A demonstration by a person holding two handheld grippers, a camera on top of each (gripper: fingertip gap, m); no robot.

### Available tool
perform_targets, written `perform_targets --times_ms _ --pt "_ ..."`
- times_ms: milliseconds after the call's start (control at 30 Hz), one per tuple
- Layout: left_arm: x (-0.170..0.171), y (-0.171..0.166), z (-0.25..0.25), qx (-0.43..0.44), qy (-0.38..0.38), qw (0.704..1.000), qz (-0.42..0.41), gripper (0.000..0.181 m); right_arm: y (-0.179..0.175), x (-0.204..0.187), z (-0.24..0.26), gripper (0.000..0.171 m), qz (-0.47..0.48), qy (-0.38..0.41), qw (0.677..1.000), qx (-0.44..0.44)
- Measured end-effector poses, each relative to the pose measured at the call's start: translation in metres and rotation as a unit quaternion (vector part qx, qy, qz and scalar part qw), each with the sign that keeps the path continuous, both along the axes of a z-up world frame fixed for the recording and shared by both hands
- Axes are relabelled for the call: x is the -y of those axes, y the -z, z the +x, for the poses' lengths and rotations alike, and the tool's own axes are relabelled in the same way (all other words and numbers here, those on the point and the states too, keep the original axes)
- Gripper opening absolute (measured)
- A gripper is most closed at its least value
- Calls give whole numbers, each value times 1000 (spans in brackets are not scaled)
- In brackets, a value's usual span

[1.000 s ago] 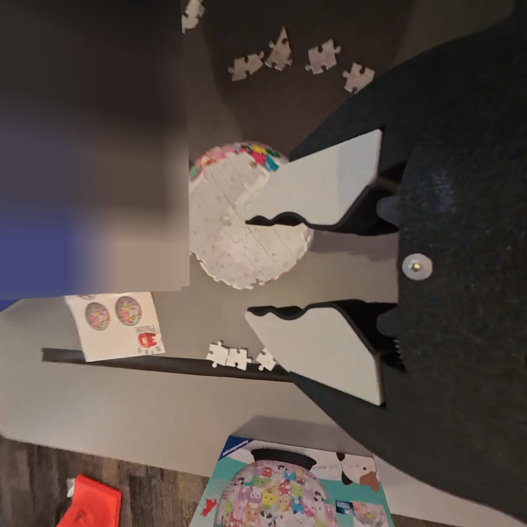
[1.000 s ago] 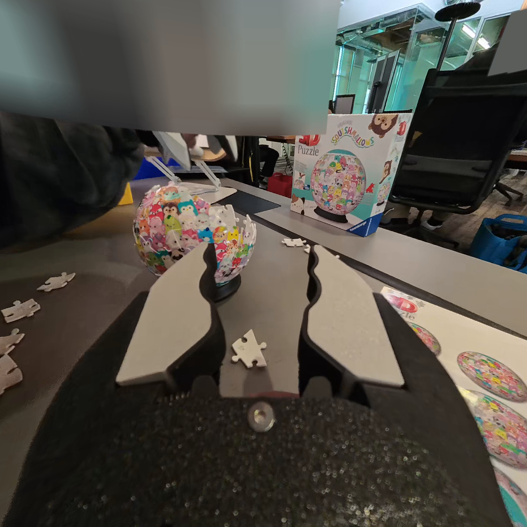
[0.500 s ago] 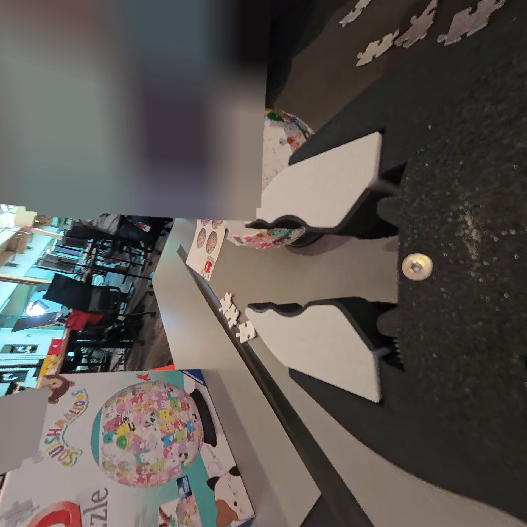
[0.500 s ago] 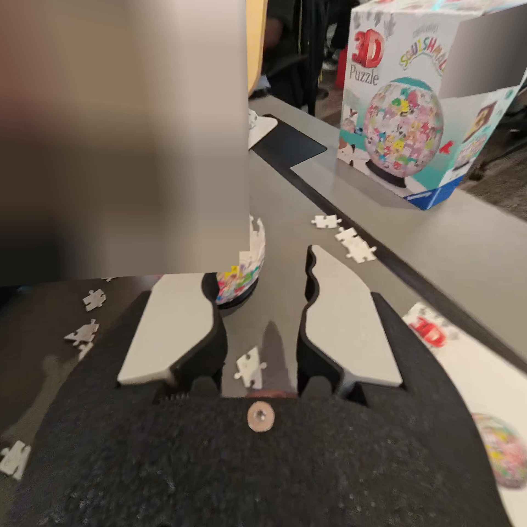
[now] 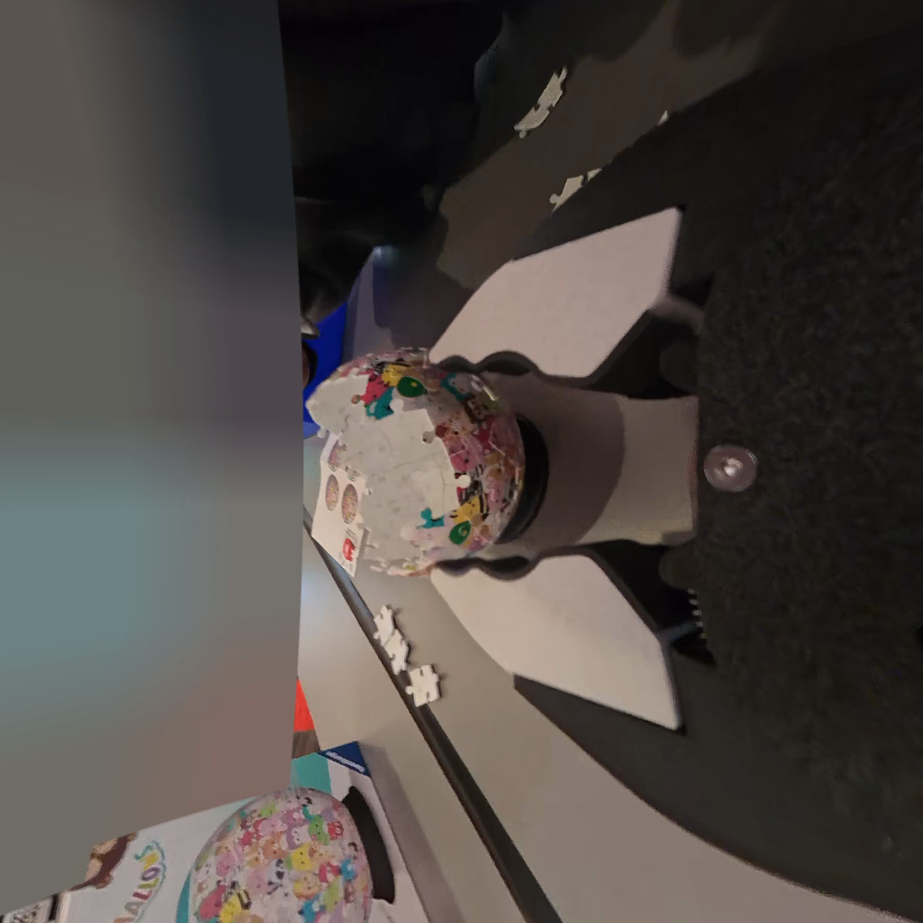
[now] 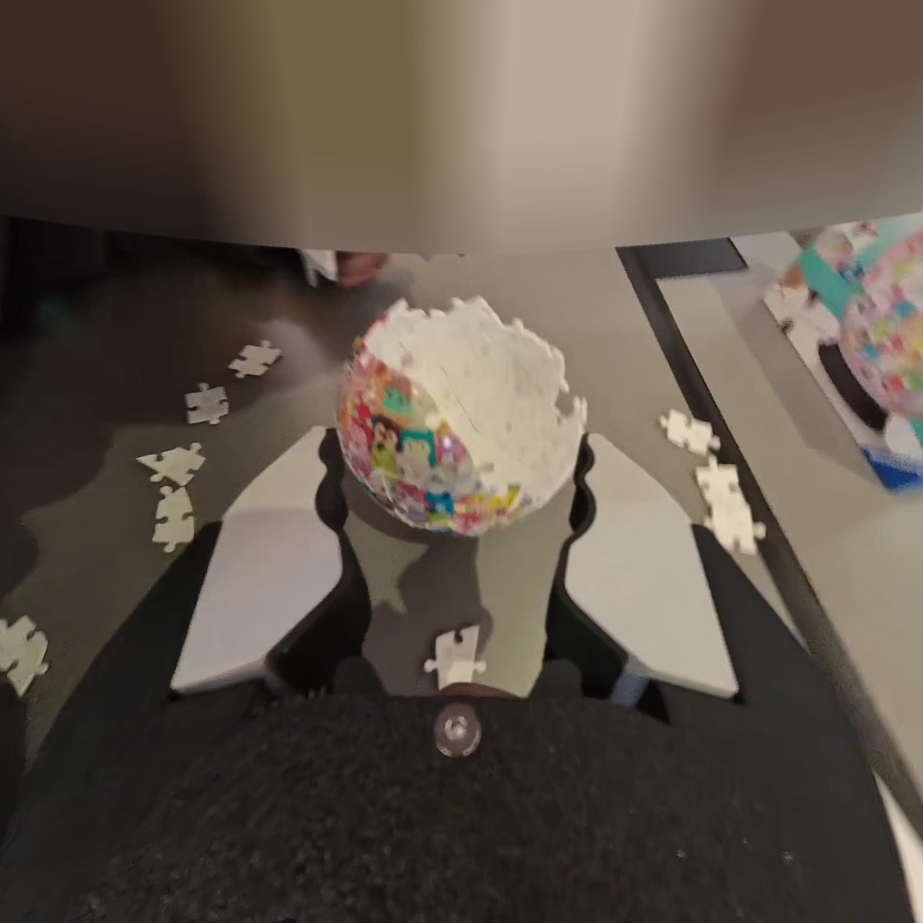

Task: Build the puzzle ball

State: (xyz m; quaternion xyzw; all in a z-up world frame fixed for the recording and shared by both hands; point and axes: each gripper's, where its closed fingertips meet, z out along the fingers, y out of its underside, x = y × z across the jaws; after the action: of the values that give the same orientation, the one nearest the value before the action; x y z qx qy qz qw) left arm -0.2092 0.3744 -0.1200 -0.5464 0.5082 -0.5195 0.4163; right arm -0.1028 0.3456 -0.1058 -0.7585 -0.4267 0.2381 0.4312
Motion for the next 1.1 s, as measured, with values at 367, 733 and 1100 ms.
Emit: perform_targets --times_ms 367,733,1100 --pt "14 41 28 -118 -34 992 -42 103 65 16 -1 104 -128 136 981 -50" --pt "14 44 42 -129 -27 985 -108 104 61 5 -21 118 -166 117 974 -99" --pt "11 50 48 -150 -48 988 -4 105 66 -8 -14 116 -45 106 993 -12"
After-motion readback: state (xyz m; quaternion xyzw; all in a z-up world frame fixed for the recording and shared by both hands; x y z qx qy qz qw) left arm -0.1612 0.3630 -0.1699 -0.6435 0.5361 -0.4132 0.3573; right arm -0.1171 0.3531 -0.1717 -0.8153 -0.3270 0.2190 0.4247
